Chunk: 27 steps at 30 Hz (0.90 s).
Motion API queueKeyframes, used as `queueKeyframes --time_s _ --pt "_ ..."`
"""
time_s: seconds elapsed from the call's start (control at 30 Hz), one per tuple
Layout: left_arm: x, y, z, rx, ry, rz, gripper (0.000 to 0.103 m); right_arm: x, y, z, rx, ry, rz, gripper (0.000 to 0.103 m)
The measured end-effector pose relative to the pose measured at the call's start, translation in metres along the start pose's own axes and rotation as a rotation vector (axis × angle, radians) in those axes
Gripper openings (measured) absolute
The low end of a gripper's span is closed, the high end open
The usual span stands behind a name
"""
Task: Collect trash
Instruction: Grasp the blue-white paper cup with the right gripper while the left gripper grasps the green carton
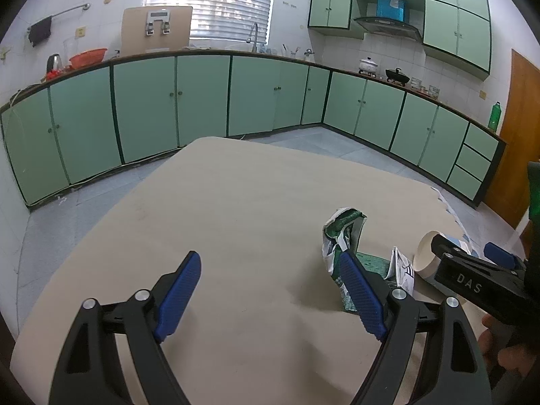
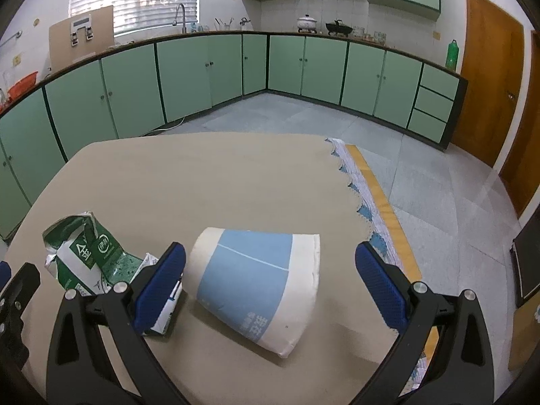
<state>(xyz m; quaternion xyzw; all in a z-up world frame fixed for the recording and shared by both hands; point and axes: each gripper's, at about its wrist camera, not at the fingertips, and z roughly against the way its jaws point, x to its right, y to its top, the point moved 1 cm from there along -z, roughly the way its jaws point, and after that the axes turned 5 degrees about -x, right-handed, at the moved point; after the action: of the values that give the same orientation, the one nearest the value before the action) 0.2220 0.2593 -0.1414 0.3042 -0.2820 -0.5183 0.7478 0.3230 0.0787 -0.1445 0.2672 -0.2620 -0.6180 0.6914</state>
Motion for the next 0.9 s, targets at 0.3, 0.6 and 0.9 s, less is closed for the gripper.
queueKeyframes --time_s 0.3,0.6,0.9 --pt "0.005 0.000 -0.001 -0.002 -0.009 -0.013 0.083 0.005 0.002 -0.010 -0.055 0.048 -0.021 0.097" --pt "0.010 0.005 -0.005 -0.003 -0.022 -0.026 0.083 0.011 0.000 -0.012 -0.079 0.096 -0.011 0.078" --pt "0.026 0.011 -0.022 -0.035 -0.048 -0.041 0.083 0.024 -0.005 -0.007 -0.056 0.065 0.023 0.076"
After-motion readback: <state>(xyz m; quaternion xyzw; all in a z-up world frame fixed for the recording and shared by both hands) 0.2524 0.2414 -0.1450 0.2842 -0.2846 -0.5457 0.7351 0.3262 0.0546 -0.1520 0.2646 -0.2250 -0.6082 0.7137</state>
